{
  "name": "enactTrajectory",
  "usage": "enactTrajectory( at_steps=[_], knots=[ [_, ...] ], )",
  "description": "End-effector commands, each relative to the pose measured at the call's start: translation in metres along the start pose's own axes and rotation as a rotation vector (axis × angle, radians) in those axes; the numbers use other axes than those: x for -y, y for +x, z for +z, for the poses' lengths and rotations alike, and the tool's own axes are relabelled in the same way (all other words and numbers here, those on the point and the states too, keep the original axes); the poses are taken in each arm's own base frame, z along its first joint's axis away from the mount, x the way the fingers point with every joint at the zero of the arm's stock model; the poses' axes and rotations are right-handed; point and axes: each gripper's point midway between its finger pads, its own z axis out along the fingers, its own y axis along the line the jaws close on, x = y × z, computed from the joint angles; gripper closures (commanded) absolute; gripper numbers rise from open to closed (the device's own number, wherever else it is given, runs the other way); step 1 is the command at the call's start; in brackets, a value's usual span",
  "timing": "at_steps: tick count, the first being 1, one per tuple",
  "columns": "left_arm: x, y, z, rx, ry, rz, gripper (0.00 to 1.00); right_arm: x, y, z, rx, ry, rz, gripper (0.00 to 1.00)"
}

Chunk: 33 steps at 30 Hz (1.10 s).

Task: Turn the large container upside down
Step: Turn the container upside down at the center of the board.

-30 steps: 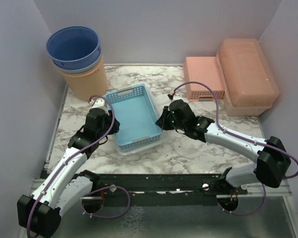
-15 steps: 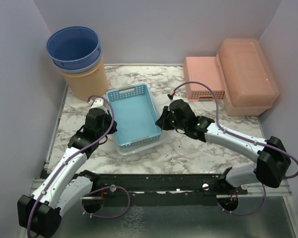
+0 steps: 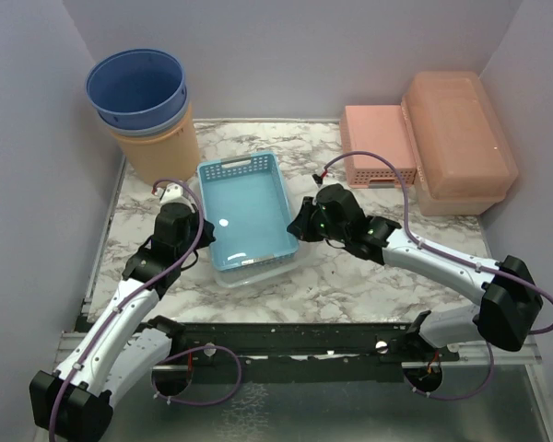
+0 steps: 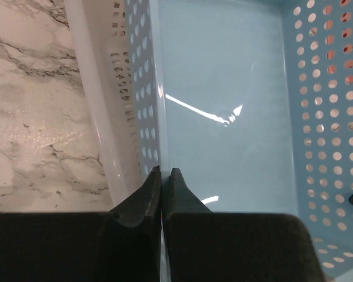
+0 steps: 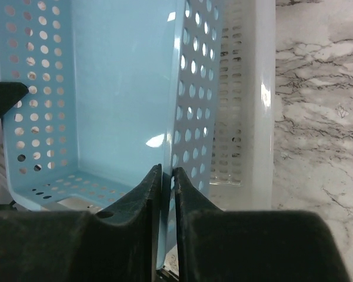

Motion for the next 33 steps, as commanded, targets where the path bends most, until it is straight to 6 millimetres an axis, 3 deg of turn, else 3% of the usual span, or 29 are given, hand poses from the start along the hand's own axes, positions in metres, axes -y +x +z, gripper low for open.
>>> enactTrajectory(
  at_steps=[1, 5, 9, 14, 20, 25, 29, 33],
  knots=[
    [0.016, -0.011, -0.006, 0.05, 0.057, -0.165, 1.0, -0.021, -0.022, -0.01, 0.079, -0.063, 0.073, 0.78],
    [0.018, -0.01, -0.005, 0.043, 0.045, -0.259, 1.0, -0.022, -0.024, -0.016, 0.1, -0.075, 0.116, 0.59],
    [0.014, -0.006, -0.005, 0.046, 0.026, -0.326, 1.0, -0.016, -0.031, -0.029, 0.156, -0.06, 0.167, 0.19],
    [0.013, -0.01, -0.008, 0.071, 0.026, -0.407, 1.0, -0.003, -0.045, -0.052, 0.234, -0.006, 0.166, 0.03],
    [0.013, -0.017, -0.014, 0.111, 0.027, -0.5, 1.0, -0.027, -0.072, -0.097, 0.405, -0.212, 0.243, 0.0],
    [0.012, -0.02, -0.016, 0.129, 0.03, -0.569, 1.0, -0.04, -0.082, -0.134, 0.555, -0.415, 0.294, 0.0],
    [0.013, -0.021, -0.017, 0.131, 0.035, -0.606, 1.0, -0.048, -0.078, -0.145, 0.582, -0.507, 0.246, 0.0],
    [0.014, -0.023, -0.018, 0.139, 0.038, -0.626, 1.0, -0.071, -0.062, -0.141, 0.505, -0.637, 0.174, 0.0]
  ],
)
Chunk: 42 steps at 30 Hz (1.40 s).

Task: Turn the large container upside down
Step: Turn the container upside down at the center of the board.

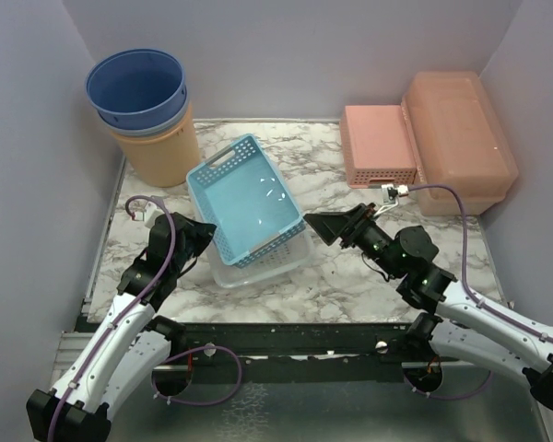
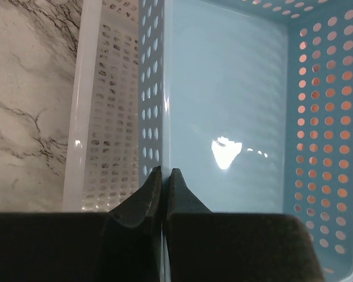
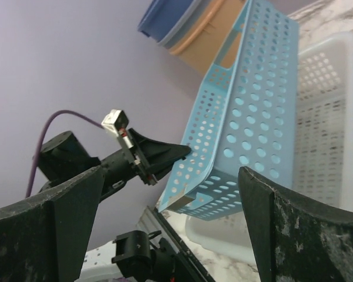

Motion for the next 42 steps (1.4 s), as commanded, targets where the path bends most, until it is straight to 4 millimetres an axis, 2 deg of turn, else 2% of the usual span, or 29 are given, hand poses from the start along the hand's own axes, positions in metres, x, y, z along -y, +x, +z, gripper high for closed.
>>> enactTrajectory(
  at_steps=[1, 5, 9, 13, 22, 31, 38, 42],
  knots=[
    [0.015, -0.012, -0.003, 0.05, 0.049, -0.079, 1.0, -0.042, 0.016, 0.001, -0.08, -0.239, -0.012, 0.0],
    [0.016, -0.013, -0.003, 0.05, 0.052, -0.094, 1.0, -0.057, 0.038, 0.009, -0.197, -0.331, -0.006, 0.07],
    [0.014, -0.017, -0.004, 0.073, 0.045, -0.088, 1.0, -0.057, 0.049, 0.02, -0.246, -0.339, 0.011, 0.1],
    [0.015, -0.019, -0.004, 0.085, 0.046, -0.09, 1.0, -0.057, 0.051, 0.024, -0.248, -0.35, 0.008, 0.12],
    [0.015, -0.021, -0.005, 0.095, 0.044, -0.115, 1.0, -0.049, 0.07, 0.028, -0.324, -0.34, 0.032, 0.16],
    [0.014, -0.025, -0.008, 0.117, 0.053, -0.171, 1.0, -0.048, 0.079, 0.027, -0.362, -0.35, 0.057, 0.16],
    [0.016, -0.021, -0.008, 0.096, 0.059, -0.184, 1.0, -0.039, 0.089, 0.028, -0.383, -0.323, 0.087, 0.17],
    [0.017, -0.019, -0.008, 0.083, 0.063, -0.193, 1.0, -0.038, 0.09, 0.031, -0.379, -0.334, 0.09, 0.25]
  ],
)
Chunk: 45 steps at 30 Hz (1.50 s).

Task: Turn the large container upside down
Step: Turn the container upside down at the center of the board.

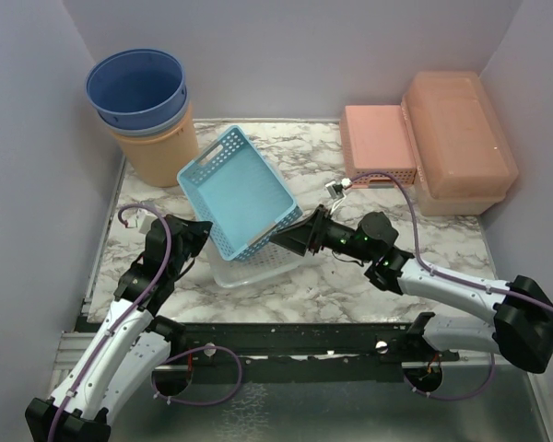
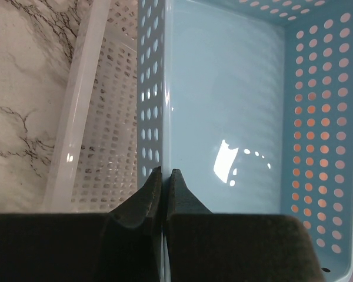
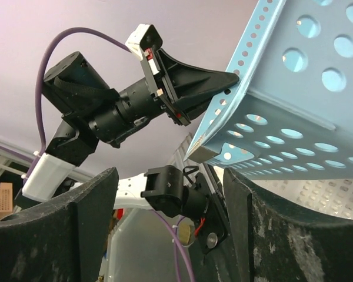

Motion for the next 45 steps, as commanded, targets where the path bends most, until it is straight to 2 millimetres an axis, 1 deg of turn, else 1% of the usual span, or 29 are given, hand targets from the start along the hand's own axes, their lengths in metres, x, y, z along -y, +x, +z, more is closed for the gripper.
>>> enactTrajectory(
  at_steps=[1, 7, 13, 14, 17, 24, 27, 30, 32, 39, 41, 43, 45],
  knots=[
    [0.014, -0.005, -0.002, 0.013, 0.05, -0.065, 1.0, -0.008, 0.002, 0.004, -0.002, -0.052, 0.003, 0.26],
    [0.012, -0.001, -0.002, -0.001, 0.052, -0.091, 1.0, -0.01, 0.001, 0.015, -0.005, -0.074, 0.017, 0.29],
    [0.009, 0.004, -0.001, -0.024, 0.044, -0.107, 1.0, -0.011, -0.005, 0.025, 0.029, -0.094, 0.033, 0.45],
    [0.008, 0.004, -0.001, -0.023, 0.043, -0.108, 1.0, -0.012, -0.006, 0.026, 0.03, -0.097, 0.037, 0.45],
    [0.008, 0.004, -0.001, -0.022, 0.045, -0.106, 1.0, -0.013, -0.009, 0.03, 0.039, -0.098, 0.052, 0.46],
    [0.006, 0.009, 0.001, -0.04, 0.044, -0.124, 1.0, -0.003, -0.019, 0.033, 0.113, -0.042, 0.098, 0.44],
    [0.008, 0.009, 0.002, -0.039, 0.05, -0.129, 1.0, -0.002, -0.021, 0.036, 0.128, -0.043, 0.12, 0.44],
    [0.01, 0.011, 0.002, -0.052, 0.057, -0.13, 1.0, -0.003, -0.019, 0.04, 0.116, -0.05, 0.127, 0.47],
    [0.01, 0.013, 0.003, -0.061, 0.057, -0.129, 1.0, -0.003, -0.018, 0.041, 0.112, -0.052, 0.127, 0.52],
    [0.01, 0.013, 0.004, -0.064, 0.058, -0.132, 1.0, -0.001, -0.017, 0.042, 0.119, -0.045, 0.132, 0.56],
    [0.012, 0.014, 0.003, -0.067, 0.062, -0.139, 1.0, -0.003, -0.02, 0.042, 0.135, -0.047, 0.126, 0.55],
    [0.017, 0.012, 0.001, -0.067, 0.075, -0.169, 1.0, 0.003, -0.026, 0.044, 0.179, -0.017, 0.143, 0.52],
    [0.022, 0.006, 0.001, -0.042, 0.084, -0.168, 1.0, 0.009, -0.038, 0.045, 0.255, 0.015, 0.177, 0.53]
  ],
)
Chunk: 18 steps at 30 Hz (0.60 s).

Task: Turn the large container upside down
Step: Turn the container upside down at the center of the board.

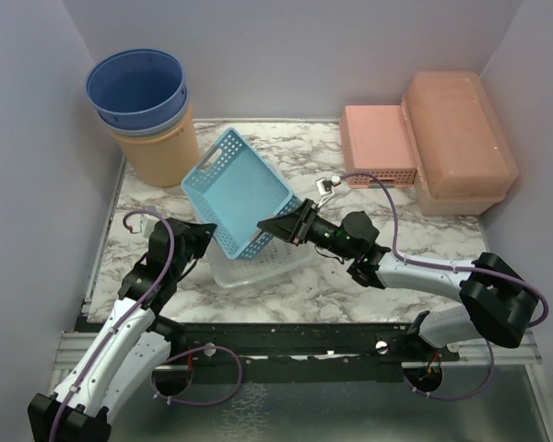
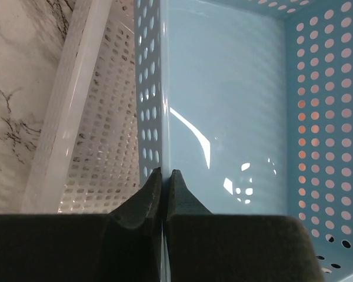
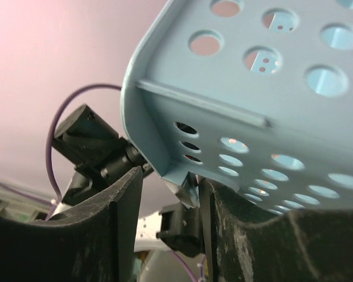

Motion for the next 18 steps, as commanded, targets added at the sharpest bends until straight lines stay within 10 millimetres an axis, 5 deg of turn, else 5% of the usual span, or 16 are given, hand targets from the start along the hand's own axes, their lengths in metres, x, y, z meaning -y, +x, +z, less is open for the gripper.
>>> enactTrajectory(
  at_steps=[1, 6, 11, 18],
  knots=[
    [0.029, -0.009, -0.007, 0.023, 0.09, -0.059, 1.0, -0.01, -0.032, 0.012, 0.173, -0.004, 0.024, 0.54],
    [0.032, -0.015, -0.011, 0.049, 0.098, -0.066, 1.0, -0.013, -0.033, 0.024, 0.145, 0.009, -0.038, 0.58],
    [0.022, -0.012, -0.01, 0.045, 0.086, -0.065, 1.0, -0.02, -0.033, 0.021, 0.143, -0.024, -0.062, 0.8],
    [0.016, -0.011, -0.009, 0.046, 0.077, -0.061, 1.0, -0.027, -0.03, 0.022, 0.121, -0.053, -0.079, 0.84]
  ],
)
